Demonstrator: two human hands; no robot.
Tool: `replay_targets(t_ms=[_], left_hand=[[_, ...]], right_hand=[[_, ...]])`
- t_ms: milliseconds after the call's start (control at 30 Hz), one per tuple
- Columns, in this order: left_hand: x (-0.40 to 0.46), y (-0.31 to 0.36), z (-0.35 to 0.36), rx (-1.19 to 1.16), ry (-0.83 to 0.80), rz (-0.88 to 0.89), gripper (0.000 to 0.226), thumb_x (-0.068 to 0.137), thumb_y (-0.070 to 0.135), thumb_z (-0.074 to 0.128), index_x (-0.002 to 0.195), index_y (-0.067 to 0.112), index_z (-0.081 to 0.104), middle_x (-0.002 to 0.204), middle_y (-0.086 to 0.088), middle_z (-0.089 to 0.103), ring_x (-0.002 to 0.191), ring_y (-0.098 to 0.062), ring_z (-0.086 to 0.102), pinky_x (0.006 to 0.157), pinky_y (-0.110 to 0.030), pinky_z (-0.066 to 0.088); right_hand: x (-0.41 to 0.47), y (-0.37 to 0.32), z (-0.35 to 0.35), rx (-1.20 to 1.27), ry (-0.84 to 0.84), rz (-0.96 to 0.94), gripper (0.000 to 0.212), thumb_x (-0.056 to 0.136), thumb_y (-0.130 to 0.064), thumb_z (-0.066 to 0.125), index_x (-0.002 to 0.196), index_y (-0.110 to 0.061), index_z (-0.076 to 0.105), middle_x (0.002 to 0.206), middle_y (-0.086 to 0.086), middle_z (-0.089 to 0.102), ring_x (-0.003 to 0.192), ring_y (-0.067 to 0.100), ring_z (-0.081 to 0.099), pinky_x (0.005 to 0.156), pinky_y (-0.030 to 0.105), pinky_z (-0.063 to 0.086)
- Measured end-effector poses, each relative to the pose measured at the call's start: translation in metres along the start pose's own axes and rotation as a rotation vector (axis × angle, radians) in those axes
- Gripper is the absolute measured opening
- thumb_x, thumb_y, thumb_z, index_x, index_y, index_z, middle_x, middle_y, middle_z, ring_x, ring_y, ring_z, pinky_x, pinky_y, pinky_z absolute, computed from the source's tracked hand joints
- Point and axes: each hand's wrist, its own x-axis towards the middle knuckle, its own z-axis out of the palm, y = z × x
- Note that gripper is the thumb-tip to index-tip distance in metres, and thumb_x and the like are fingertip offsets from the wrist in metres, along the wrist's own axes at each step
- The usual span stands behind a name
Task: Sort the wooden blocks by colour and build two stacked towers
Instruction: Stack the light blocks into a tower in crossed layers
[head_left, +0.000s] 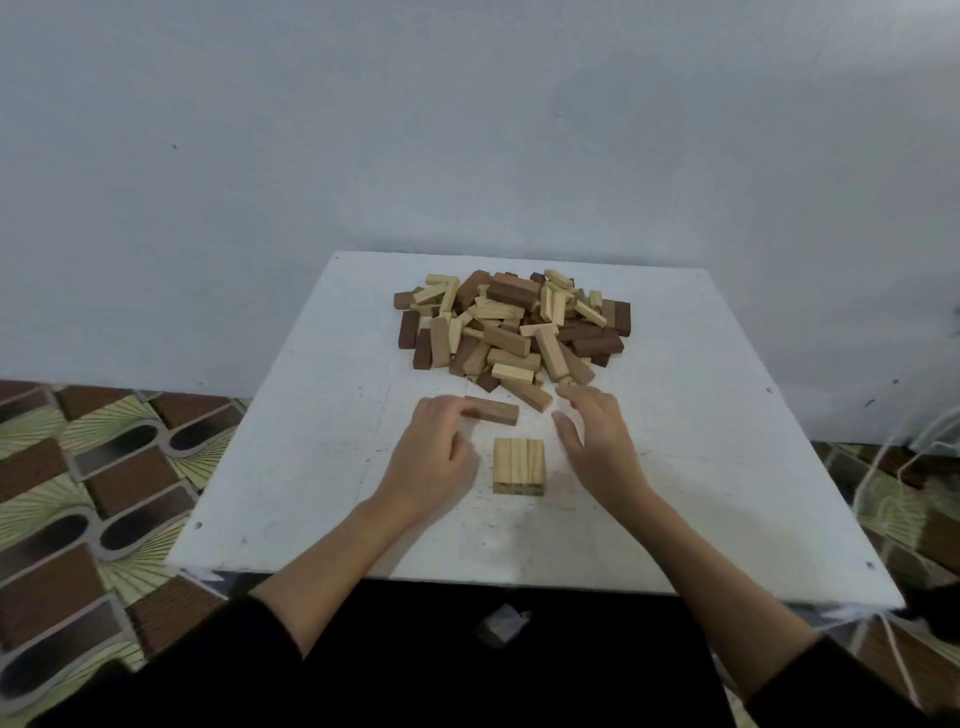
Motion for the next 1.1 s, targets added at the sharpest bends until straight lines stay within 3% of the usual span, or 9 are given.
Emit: replay_targets(t_ms=[167,267,367,533,733,833,967,1033,1100], left_hand=[[0.064,-0.021,-0.010,0.167,0.104,-0.049,0.017,0.093,0.005,0.049,0.105,0.005,0.060,0.108,-0.008,0.054,0.107,-0.021,0.047,0.082,-0.028,0.042],[0.097,-0.033,-0.019,0.253,0.100,-0.058,0.015,0.093,0.003,0.048,0.096,0.002,0.063,0.101,-0.012,0.057,0.102,-0.028,0.048,0.079,-0.036,0.043],[0.120,-0.042,-0.025,0.328,0.073,-0.069,0.018,0.092,0.006,0.050,0.097,0.003,0.067,0.108,-0.012,0.059,0.109,-0.028,0.047,0.081,-0.036,0.043],[0.146,-0.045,-0.022,0.495,-0.027,-0.085,0.025,0.095,0.022,0.050,0.108,0.006,0.063,0.116,-0.011,0.055,0.117,-0.028,0.040,0.082,-0.038,0.042],[0.161,-0.031,-0.010,0.728,-0.022,-0.180,0.024,0.096,0.022,0.048,0.112,0.009,0.060,0.129,-0.011,0.048,0.125,-0.029,0.036,0.086,-0.034,0.038],[0.163,-0.027,-0.008,0.782,-0.030,-0.248,0.024,0.095,0.020,0.049,0.114,0.009,0.059,0.132,-0.012,0.045,0.127,-0.031,0.033,0.088,-0.034,0.038],[0.165,-0.024,-0.005,0.893,-0.077,-0.205,0.026,0.093,0.022,0.049,0.116,0.011,0.056,0.126,-0.010,0.048,0.122,-0.026,0.039,0.087,-0.033,0.037],[0.165,-0.022,-0.003,0.929,-0.091,-0.193,0.025,0.093,0.023,0.051,0.115,0.013,0.056,0.124,-0.007,0.049,0.120,-0.024,0.041,0.087,-0.032,0.037],[0.164,-0.021,-0.002,0.944,-0.098,-0.190,0.022,0.093,0.019,0.049,0.113,0.013,0.058,0.121,-0.006,0.050,0.118,-0.024,0.042,0.085,-0.031,0.036]], right_hand=[[0.070,-0.013,0.004,-0.024,-0.057,-0.032,0.021,0.092,-0.005,0.052,0.109,-0.002,0.064,0.110,0.009,0.059,0.109,0.022,0.046,0.081,0.019,0.032],[0.101,-0.021,0.010,-0.081,-0.110,-0.065,0.020,0.089,-0.003,0.053,0.106,-0.002,0.065,0.111,0.010,0.058,0.115,0.023,0.045,0.088,0.021,0.034],[0.112,-0.026,0.016,-0.245,-0.203,-0.193,0.014,0.085,-0.012,0.060,0.096,-0.007,0.068,0.108,0.009,0.052,0.108,0.025,0.042,0.091,0.034,0.039],[0.112,-0.023,0.018,-0.492,-0.314,-0.309,0.035,0.074,-0.043,0.073,0.096,-0.018,0.062,0.119,0.002,0.037,0.111,0.023,0.032,0.092,0.034,0.029],[0.117,-0.019,0.027,-0.540,-0.268,-0.334,0.025,0.084,-0.031,0.062,0.101,-0.013,0.064,0.125,0.004,0.040,0.114,0.024,0.033,0.095,0.036,0.032],[0.121,-0.021,0.027,-0.488,-0.233,-0.335,0.023,0.084,-0.025,0.058,0.096,-0.006,0.065,0.117,0.007,0.047,0.109,0.026,0.038,0.090,0.035,0.030],[0.134,-0.036,0.019,-0.064,-0.173,-0.202,0.004,0.091,-0.008,0.049,0.087,-0.007,0.048,0.098,0.010,0.046,0.086,0.022,0.042,0.073,0.031,0.035],[0.150,-0.045,0.018,0.062,-0.168,-0.118,0.009,0.093,-0.001,0.040,0.095,-0.005,0.048,0.100,0.012,0.046,0.085,0.021,0.041,0.067,0.025,0.029],[0.173,-0.049,0.024,0.030,-0.179,-0.107,0.026,0.089,0.009,0.036,0.110,0.001,0.050,0.110,0.015,0.046,0.095,0.022,0.043,0.070,0.019,0.027]])
